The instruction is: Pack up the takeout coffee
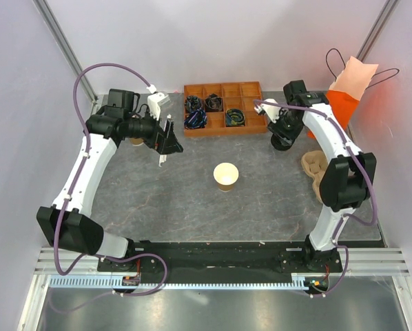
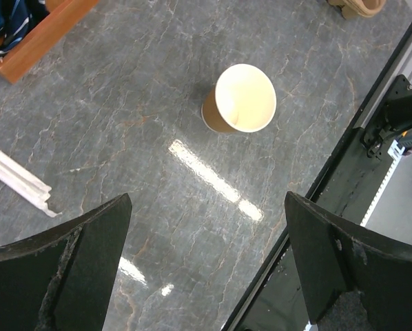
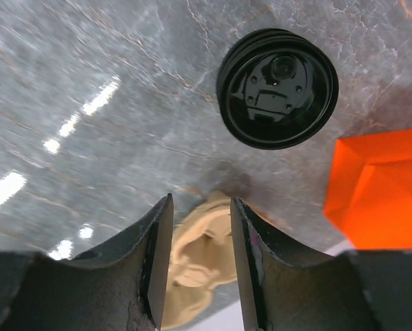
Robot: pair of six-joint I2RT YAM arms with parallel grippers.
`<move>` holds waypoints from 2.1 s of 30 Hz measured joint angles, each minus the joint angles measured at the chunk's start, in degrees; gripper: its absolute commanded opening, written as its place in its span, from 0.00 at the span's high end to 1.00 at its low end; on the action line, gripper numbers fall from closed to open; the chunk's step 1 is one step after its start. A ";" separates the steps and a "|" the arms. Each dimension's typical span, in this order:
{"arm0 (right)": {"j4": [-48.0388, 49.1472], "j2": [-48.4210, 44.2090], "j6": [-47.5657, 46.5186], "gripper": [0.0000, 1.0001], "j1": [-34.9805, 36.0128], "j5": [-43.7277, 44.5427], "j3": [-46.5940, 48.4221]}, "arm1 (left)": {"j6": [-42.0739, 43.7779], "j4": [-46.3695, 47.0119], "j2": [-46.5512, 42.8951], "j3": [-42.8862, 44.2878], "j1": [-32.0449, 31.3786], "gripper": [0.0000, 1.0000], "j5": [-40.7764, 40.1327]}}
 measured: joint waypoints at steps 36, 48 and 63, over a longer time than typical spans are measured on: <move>3.45 16.81 -10.54 0.98 0.13 1.70 5.09 | -0.04 2.69 6.88 1.16 -3.72 0.05 -0.28; 2.47 16.81 -8.17 1.00 -0.02 -0.11 10.14 | -7.08 9.40 14.91 4.42 -7.89 0.11 -0.48; 0.35 16.87 -8.70 0.39 -1.99 -1.33 11.21 | -12.72 12.98 23.54 9.57 -12.79 0.09 -2.19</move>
